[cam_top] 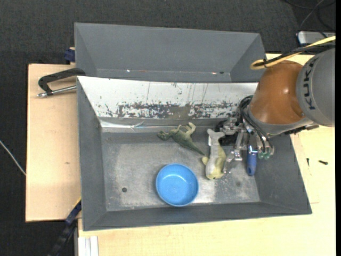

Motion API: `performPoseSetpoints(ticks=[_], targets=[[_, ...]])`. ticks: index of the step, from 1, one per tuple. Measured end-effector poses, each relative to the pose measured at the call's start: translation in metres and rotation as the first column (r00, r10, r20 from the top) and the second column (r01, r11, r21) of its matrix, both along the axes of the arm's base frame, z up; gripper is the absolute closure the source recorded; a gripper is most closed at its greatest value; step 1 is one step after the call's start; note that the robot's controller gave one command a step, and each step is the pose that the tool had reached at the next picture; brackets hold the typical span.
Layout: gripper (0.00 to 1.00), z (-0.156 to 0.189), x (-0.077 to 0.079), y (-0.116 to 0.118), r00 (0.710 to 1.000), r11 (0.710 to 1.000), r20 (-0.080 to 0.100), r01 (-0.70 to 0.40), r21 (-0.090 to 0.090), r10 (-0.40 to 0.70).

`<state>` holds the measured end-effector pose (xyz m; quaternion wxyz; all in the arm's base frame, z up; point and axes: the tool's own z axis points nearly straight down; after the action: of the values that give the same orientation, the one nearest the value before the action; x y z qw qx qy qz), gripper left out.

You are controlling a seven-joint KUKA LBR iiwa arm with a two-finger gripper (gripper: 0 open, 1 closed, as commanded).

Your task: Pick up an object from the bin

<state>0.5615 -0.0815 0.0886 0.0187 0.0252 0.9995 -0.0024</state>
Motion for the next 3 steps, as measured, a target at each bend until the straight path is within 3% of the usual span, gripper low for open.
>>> performPoseSetpoints(ticks=[1,2,3], targets=[[1.00,-0.007,-0.007,0.001,1.000,1.000,-0.026,-0.001,0.002,0.001],[1.00,0.141,0.001,-0.018,0.650,0.650,-0.030,-0.760,-0.004,0.759],[1.00,-0.017,-0.035,-0.064,0.754,0.754,-0.041,-0.656,0.012,0.656]])
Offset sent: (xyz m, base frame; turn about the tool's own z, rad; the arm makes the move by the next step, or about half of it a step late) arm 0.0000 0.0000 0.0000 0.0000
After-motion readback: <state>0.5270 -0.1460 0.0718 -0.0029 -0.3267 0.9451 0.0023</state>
